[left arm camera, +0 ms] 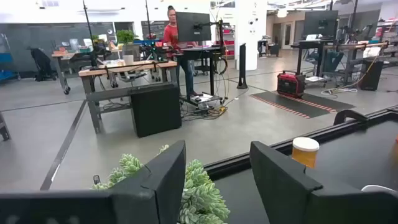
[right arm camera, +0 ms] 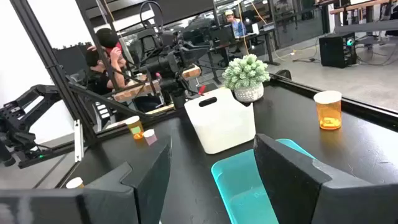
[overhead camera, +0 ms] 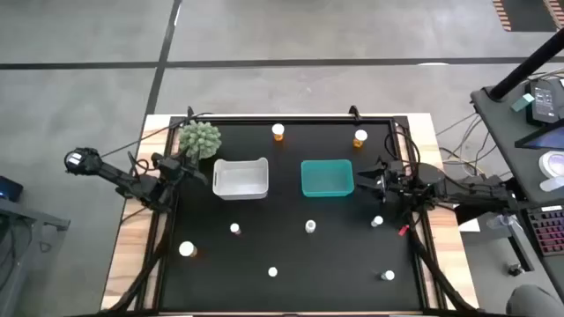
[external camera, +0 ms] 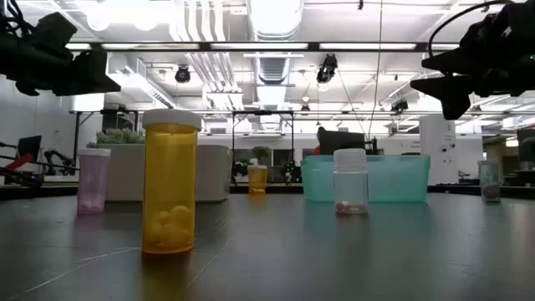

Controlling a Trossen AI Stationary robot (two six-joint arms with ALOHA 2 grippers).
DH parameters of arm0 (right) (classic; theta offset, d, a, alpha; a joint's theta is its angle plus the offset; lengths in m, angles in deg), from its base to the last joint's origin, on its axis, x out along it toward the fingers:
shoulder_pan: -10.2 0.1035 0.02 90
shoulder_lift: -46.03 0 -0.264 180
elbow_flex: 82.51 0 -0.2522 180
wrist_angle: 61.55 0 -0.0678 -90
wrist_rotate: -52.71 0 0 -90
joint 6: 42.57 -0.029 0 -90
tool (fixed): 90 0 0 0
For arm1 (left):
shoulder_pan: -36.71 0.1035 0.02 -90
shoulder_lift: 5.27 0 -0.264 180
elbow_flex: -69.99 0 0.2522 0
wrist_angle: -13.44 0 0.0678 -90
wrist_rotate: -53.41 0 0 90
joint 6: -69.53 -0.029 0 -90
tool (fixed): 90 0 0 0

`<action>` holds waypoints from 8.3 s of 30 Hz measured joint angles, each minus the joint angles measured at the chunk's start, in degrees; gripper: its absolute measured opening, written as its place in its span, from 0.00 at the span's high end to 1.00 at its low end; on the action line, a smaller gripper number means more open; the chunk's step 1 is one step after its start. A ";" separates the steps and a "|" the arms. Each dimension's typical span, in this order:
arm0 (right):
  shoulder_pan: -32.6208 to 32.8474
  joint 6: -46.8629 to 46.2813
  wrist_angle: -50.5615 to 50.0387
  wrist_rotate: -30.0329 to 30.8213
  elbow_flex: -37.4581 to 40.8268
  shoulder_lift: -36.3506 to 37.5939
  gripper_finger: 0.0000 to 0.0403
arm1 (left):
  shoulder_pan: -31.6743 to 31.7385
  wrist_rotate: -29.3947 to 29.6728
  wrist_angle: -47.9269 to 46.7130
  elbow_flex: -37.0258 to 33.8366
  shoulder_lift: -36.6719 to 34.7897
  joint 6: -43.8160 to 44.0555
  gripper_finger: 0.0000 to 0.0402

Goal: Pick and place medicine bottles into bin by pill shape (circle, oval)

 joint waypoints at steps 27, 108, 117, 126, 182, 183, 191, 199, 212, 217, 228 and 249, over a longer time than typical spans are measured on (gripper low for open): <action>0.00 0.00 0.00 0.00 0.00 0.00 0.46 | 0.01 0.00 0.00 0.00 0.00 0.00 0.59; 0.01 1.49 0.39 0.01 0.00 0.00 0.46 | 0.00 0.00 0.00 0.00 0.00 0.00 0.59; 0.02 2.20 0.61 7.48 0.00 -0.02 0.46 | -0.03 -1.09 0.03 0.00 0.00 28.81 0.59; 0.02 3.30 2.81 7.56 0.00 -0.01 0.46 | 0.01 -1.28 0.89 0.12 0.01 42.14 0.59; 0.02 32.00 22.64 7.52 -24.23 -30.80 0.46 | -0.10 -30.99 -5.45 24.73 17.26 40.57 0.59; 0.02 32.11 23.09 7.54 -24.66 -30.70 0.46 | -0.10 -31.32 -6.69 26.37 18.99 40.54 0.59; 0.02 33.78 22.07 7.54 -24.67 -30.32 0.46 | -0.14 -32.94 -16.57 41.46 31.65 40.54 0.59; 0.02 33.53 22.63 7.54 -24.68 -29.97 0.46 | -0.09 -36.81 -32.05 58.53 44.53 40.64 0.59; 0.02 33.91 22.49 7.56 -24.65 -29.97 0.46 | 4.25 -52.99 -70.84 87.91 58.55 72.33 0.59; 0.02 34.40 22.29 7.56 -24.65 -29.97 0.46 | 3.82 -68.69 -73.31 89.24 63.81 88.45 0.59; 0.02 34.70 22.45 7.56 -24.65 -29.97 0.46 | 2.50 -94.23 -104.47 89.03 76.15 104.07 0.59; 0.00 36.13 22.40 7.58 -24.65 -29.98 0.46 | 4.11 -88.82 -102.47 76.91 77.79 101.50 0.59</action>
